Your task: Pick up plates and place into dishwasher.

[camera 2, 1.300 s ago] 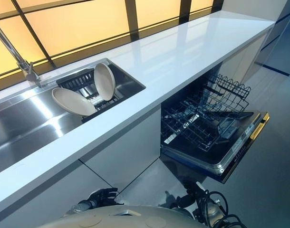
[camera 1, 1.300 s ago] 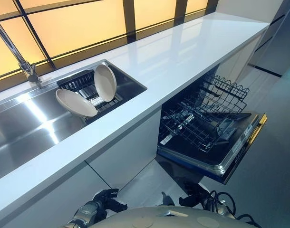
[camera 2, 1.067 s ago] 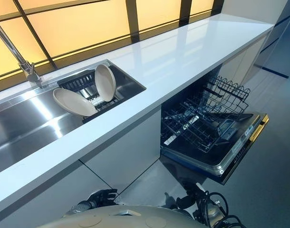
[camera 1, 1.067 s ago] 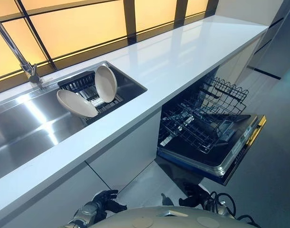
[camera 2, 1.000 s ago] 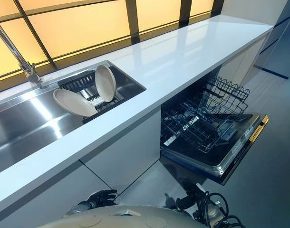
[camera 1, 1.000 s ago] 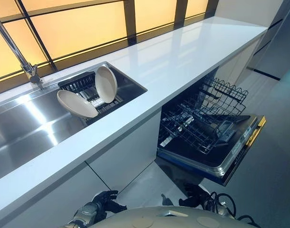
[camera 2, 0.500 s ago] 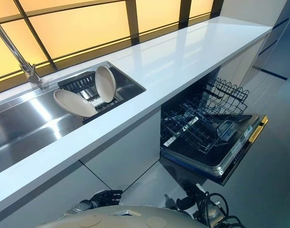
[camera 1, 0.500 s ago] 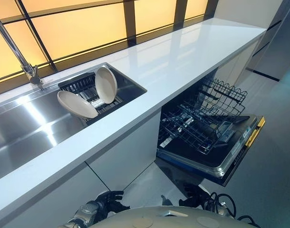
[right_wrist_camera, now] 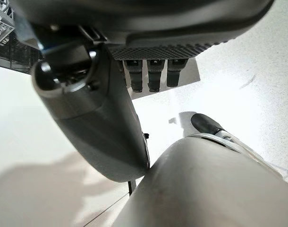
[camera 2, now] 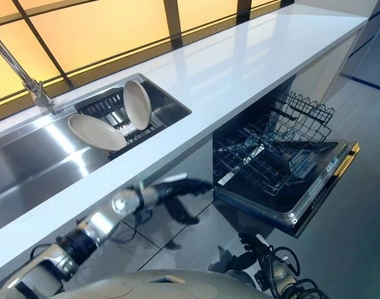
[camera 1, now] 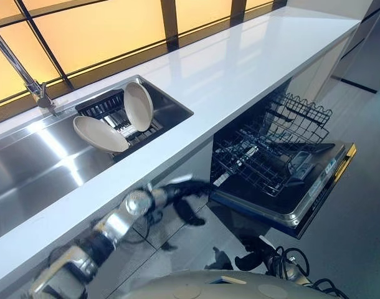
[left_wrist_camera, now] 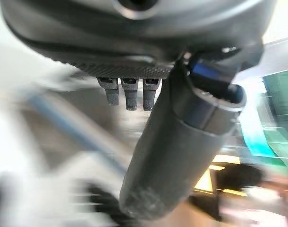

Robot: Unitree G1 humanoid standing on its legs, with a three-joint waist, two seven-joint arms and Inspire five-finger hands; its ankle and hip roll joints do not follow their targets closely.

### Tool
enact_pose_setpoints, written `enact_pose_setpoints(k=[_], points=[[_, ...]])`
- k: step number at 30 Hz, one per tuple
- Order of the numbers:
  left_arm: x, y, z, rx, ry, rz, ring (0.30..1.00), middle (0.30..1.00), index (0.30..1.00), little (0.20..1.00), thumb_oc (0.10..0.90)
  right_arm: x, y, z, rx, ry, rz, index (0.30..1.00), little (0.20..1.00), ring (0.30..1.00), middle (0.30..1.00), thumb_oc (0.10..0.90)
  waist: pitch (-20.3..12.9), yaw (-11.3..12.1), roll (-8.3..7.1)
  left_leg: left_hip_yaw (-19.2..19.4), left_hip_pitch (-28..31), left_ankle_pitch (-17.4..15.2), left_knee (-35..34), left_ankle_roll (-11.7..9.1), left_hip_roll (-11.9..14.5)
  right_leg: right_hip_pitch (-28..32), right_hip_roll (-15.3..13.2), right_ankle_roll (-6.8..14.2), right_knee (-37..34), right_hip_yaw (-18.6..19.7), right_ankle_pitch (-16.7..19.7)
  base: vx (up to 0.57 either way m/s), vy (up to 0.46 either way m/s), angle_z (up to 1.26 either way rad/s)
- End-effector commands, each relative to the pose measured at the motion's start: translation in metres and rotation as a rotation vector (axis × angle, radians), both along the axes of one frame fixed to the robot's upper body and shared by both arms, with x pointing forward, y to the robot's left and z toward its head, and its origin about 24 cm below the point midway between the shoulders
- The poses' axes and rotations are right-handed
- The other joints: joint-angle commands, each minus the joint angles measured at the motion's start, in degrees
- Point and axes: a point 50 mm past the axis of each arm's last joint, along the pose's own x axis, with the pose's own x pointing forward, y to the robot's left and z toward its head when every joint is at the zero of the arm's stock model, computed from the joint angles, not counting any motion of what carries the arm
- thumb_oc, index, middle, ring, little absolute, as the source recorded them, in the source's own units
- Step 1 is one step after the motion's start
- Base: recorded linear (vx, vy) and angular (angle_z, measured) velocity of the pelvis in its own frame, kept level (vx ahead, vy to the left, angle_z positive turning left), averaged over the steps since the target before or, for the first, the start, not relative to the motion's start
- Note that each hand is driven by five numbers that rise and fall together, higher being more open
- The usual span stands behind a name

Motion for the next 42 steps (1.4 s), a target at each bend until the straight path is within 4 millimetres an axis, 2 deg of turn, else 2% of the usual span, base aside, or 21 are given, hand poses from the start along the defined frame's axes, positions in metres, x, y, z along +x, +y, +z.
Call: enact_pose_setpoints(k=[1, 3, 6, 8, 11, 13, 16, 18, 19, 20, 23, 24, 25, 26, 27, 28, 29, 33, 38, 42], points=[[0.008, -0.021, 0.093, -0.649, -0.004, -0.167, 0.9, 0.9, 0.9, 0.9, 0.8, 0.012, 0.016, 0.001, 0.026, -0.052, 0.006, 0.9, 0.9, 0.9, 0.9, 0.8, 0.26, 0.12, -1.72, -1.34, -1.03, -6.17, 0.36, 3.48, -4.78, 1.8, 2.37, 1.91, 1.4, 1.2, -5.69, 0.03, -0.022, 0.04], [0.001, -0.02, 0.11, -0.917, 0.053, -0.205, 0.9, 0.9, 0.9, 0.9, 0.8, 0.008, 0.023, -0.001, 0.03, -0.045, 0.007, 0.9, 0.9, 0.9, 0.9, 0.8, 0.04, 0.2, -2.07, -1.31, -0.94, -6.27, 0.36, 3.33, -4.72, 1.95, 2.29, 1.69, 1.25, 1.24, -5.55, 0.02, -0.016, 0.05], [-0.003, -0.012, 0.123, -1.093, 0.02, -0.194, 0.9, 0.9, 0.9, 0.9, 0.8, 0.004, 0.028, -0.003, 0.033, -0.038, 0.004, 0.9, 0.9, 0.9, 0.9, 0.8, -0.14, 0.42, -2.43, -1.53, -0.9, -6.34, 0.36, 3.26, -4.76, 2.17, 2.27, 1.44, 1.08, 1.21, -5.58, 0.0, 0.0, 0.0], [-0.004, 0.0, 0.134, -1.168, -0.056, -0.157, 0.9, 0.9, 0.9, 0.9, 0.8, 0.001, 0.03, -0.004, 0.032, -0.034, -0.003, 0.9, 0.9, 0.9, 0.9, 0.8, -0.29, 0.8, -2.63, -1.93, -0.92, -6.34, 0.36, 3.26, -4.89, 2.38, 2.27, 1.27, 0.92, 1.06, -5.68, 0.0, 0.0, 0.0], [-0.004, 0.028, 0.147, -1.117, -0.28, 0.029, 0.9, 0.9, 0.9, 0.9, 0.8, -0.005, 0.029, -0.005, 0.03, -0.034, -0.013, 0.9, 0.9, 0.9, 0.9, 0.8, -0.4, 1.45, -2.73, -2.63, -1.09, -6.19, 0.36, 3.22, -5.08, 2.66, 2.2, 1.11, 0.74, 0.79, -5.94, 0.0, 0.006, 0.04], [-0.002, 0.06, 0.158, -0.956, -0.504, 0.281, 0.9, 0.9, 0.9, 0.9, 0.8, -0.011, 0.027, -0.006, 0.027, -0.032, -0.023, 0.9, 0.9, 0.9, 0.9, 0.8, -0.55, 2.09, -2.69, -3.19, -1.16, -6.06, 0.36, 3.03, -5.13, 2.97, 2.11, 1.1, 0.66, 0.43, -6.29, 0.0, 0.017, 0.07], [0.003, 0.098, 0.169, -0.666, -0.768, 0.629, 0.9, 0.9, 0.9, 0.9, 0.8, -0.019, 0.024, -0.007, 0.026, -0.026, -0.034, 0.9, 0.9, 0.9, 0.9, 0.8, -0.95, 2.74, -2.74, -3.82, -1.3, -6.06, 0.36, 2.92, -5.26, 3.19, 2.06, 1.18, 0.58, -0.04, -6.76, 0.01, 0.015, 0.08], [0.007, 0.128, 0.174, -0.36, -0.975, 0.91, 0.9, 0.9, 0.9, 0.9, 0.8, -0.023, 0.02, -0.007, 0.026, -0.018, -0.041, 0.9, 0.9, 0.9, 0.9, 0.8, -1.32, 3.15, -2.74, -4.18, -1.36, -6.03, 0.36, 2.85, -5.35, 3.37, 2.08, 1.18, 0.49, -0.36, -7.02, 0.02, 0.013, 0.1], [0.008, 0.138, 0.175, -0.249, -1.045, 0.987, 0.9, 0.9, 0.9, 0.9, 0.8, -0.023, 0.019, -0.007, 0.026, -0.016, -0.043, 0.9, 0.9, 0.9, 0.9, 0.8, -1.44, 3.26, -2.72, -4.28, -1.38, -5.99, 0.36, 2.85, -5.39, 3.41, 2.09, 1.18, 0.47, -0.46, -7.08, 0.03, 0.019, 0.04], [0.012, 0.162, 0.177, -0.043, -1.139, 1.13, 0.9, 0.9, 0.9, 0.9, 0.8, -0.024, 0.016, -0.006, 0.023, -0.012, -0.047, 0.9, 0.9, 0.9, 0.9, 0.8, -1.71, 3.56, -2.55, -4.26, -1.51, -5.84, 0.36, 2.78, -5.37, 3.39, 2.05, 1.17, 0.45, -0.57, -7.17, 0.03, 0.025, 0.07], [0.01, 0.2, 0.178, 0.268, -1.26, 1.297, 0.9, 0.9, 0.9, 0.9, 0.8, -0.024, 0.011, -0.006, 0.019, -0.009, -0.054, 0.9, 0.9, 0.9, 0.9, 0.8, -1.94, 3.86, -2.16, -4.01, -1.7, -5.63, 0.36, 2.58, -5.26, 3.2, 1.94, 1.24, 0.45, -0.73, -7.1, 0.02, 0.032, 0.12], [0.008, 0.214, 0.176, 0.47, -1.325, 1.348, 0.9, 0.9, 0.9, 0.9, 0.8, -0.023, 0.008, -0.005, 0.016, -0.008, -0.056, 0.9, 0.9, 0.9, 0.9, 0.8, -1.93, 3.93, -1.96, -3.83, -1.79, -5.49, 0.36, 2.51, -5.2, 3.11, 1.88, 1.25, 0.46, -0.67, -7.04, 0.01, 0.03, 0.04], [0.007, 0.222, 0.176, 0.534, -1.346, 1.365, 0.9, 0.9, 0.9, 0.9, 0.8, -0.023, 0.007, -0.005, 0.013, -0.008, -0.055, 0.9, 0.9, 0.9, 0.9, 0.8, -1.9, 3.95, -1.83, -3.75, -1.81, -5.46, 0.38, 2.48, -5.19, 3.07, 1.84, 1.28, 0.47, -0.69, -7.01, 0.01, 0.037, 0.0], [0.003, 0.24, 0.178, 0.68, -1.367, 1.397, 0.9, 0.9, 0.9, 0.9, 0.8, -0.024, 0.004, -0.004, 0.009, -0.005, -0.055, 0.9, 0.9, 0.9, 0.9, 0.8, -1.82, 4.05, -1.59, -3.57, -1.87, -5.35, 0.41, 2.44, -5.2, 2.98, 1.75, 1.35, 0.5, -0.76, -6.92, 0.01, 0.034, 0.01], [0.001, 0.249, 0.181, 0.719, -1.366, 1.417, 0.9, 0.9, 0.9, 0.9, 0.8, -0.025, 0.001, -0.004, 0.006, -0.002, -0.052, 0.9, 0.9, 0.9, 0.9, 0.8, -1.77, 4.05, -1.48, -3.45, -1.91, -5.31, 0.44, 2.4, -5.18, 2.89, 1.68, 1.38, 0.54, -0.82, -6.91, 0.0, 0.032, 0.03], [0.0, 0.251, 0.181, 0.727, -1.366, 1.421, 0.9, 0.9, 0.9, 0.9, 0.8, -0.025, 0.0, -0.004, 0.005, -0.002, -0.051, 0.9, 0.9, 0.9, 0.9, 0.8, -1.74, 4.06, -1.43, -3.43, -1.93, -5.3, 0.45, 2.39, -5.17, 2.87, 1.66, 1.38, 0.55, -0.85, -6.91, 0.0, 0.035, 0.06], [-0.002, 0.26, 0.182, 0.822, -1.368, 1.418, 0.9, 0.9, 0.9, 0.9, 0.8, -0.025, -0.003, -0.003, 0.0, -0.001, -0.05, 0.9, 0.9, 0.9, 0.9, 0.8, -1.59, 4.17, -1.18, -3.32, -1.98, -5.28, 0.47, 2.36, -5.14, 2.81, 1.58, 1.37, 0.61, -0.94, -6.91, 0.0, 0.03, 0.05], [-0.005, 0.272, 0.186, 1.029, -1.4, 1.368, 0.9, 0.9, 0.9, 0.9, 0.8, -0.023, -0.009, -0.002, -0.007, -0.002, -0.033, 0.9, 0.9, 0.9, 0.9, 0.8, -1.38, 4.1, -0.74, -3.31, -1.74, -5.32, 0.47, 2.37, -5.2, 2.89, 1.41, 1.48, 0.76, -1.23, -6.87, 0.0, 0.025, 0.05], [0.004, 0.274, 0.19, 1.119, -1.325, 1.239, 0.9, 0.9, 0.9, 0.9, 0.8, -0.018, -0.015, 0.001, -0.015, -0.007, -0.009, 0.9, 0.9, 0.9, 0.9, 0.8, -1.43, 3.62, -0.1, -3.11, -1.63, -5.33, 0.44, 2.28, -5.25, 2.76, 1.27, 1.76, 0.91, -1.36, -6.76, 0.0, 0.005, 0.01], [0.021, 0.261, 0.195, 1.235, -1.318, 1.07, 0.9, 0.9, 0.9, 0.9, 0.8, -0.012, -0.02, 0.004, -0.02, -0.005, 0.02, 0.9, 0.9, 0.9, 0.9, 0.8, -1.47, 2.81, 0.38, -2.58, -1.29, -5.47, 0.42, 2.33, -5.33, 2.81, 1.17, 2.15, 1.07, -1.47, -6.7, 0.0, 0.009, 0.03]])
